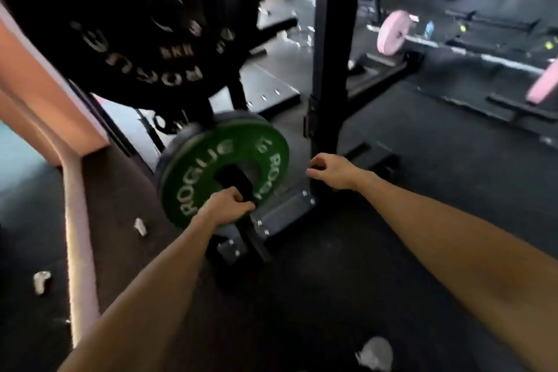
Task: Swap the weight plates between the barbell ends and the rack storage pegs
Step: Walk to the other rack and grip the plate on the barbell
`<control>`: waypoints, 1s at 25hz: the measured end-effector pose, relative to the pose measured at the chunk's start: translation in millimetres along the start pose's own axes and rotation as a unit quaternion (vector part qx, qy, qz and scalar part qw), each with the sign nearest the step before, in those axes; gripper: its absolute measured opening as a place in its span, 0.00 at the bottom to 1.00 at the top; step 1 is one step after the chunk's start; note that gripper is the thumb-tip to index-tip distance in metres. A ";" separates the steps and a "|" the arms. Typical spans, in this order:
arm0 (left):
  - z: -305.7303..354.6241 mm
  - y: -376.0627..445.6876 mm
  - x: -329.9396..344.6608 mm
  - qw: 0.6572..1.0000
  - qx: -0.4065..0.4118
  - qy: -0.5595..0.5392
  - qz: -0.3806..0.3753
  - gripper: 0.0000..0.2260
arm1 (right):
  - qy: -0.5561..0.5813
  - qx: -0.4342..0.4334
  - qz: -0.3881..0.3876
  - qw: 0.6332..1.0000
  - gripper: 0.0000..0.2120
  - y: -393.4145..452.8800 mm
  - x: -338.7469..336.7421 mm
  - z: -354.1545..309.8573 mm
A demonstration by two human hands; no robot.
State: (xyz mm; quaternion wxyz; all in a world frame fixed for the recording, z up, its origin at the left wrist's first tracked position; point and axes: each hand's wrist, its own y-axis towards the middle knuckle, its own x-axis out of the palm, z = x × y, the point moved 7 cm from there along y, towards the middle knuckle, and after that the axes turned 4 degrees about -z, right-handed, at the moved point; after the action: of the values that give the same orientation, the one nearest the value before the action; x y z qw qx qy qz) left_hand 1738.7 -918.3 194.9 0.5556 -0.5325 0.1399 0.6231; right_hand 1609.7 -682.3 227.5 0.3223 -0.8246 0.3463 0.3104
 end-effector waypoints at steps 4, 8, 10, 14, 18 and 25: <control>1.3 -13.3 152.7 0.984 0.007 0.032 -0.176 0.15 | 0.039 0.138 -0.068 0.987 0.23 -70.0 89.7 128.0; 15.5 -33.8 239.3 0.958 0.008 0.066 -0.277 0.20 | 0.084 0.231 -0.094 0.965 0.23 -143.2 149.5 213.7; 32.4 -47.1 283.9 0.940 0.030 0.107 -0.321 0.21 | 0.136 0.282 -0.088 0.946 0.23 -192.9 175.2 252.3; 63.8 -87.9 360.8 0.882 0.072 0.192 -0.425 0.23 | 0.217 0.399 -0.112 0.884 0.23 -290.9 248.3 311.6; 102.3 -106.1 411.2 0.801 0.133 0.313 -0.492 0.22 | 0.298 0.480 -0.074 0.822 0.19 -352.0 269.4 343.9; 227.2 -54.5 444.1 0.775 0.195 0.371 -0.473 0.20 | 0.350 0.500 -0.002 0.792 0.18 -376.0 222.7 418.3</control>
State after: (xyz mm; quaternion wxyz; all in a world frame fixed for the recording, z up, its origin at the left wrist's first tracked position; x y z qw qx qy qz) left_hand 1751.1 -484.2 -56.6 0.7774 -0.6015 0.1840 -0.0049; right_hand 1905.3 -244.9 -68.1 0.5468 -0.6016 0.5407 -0.2161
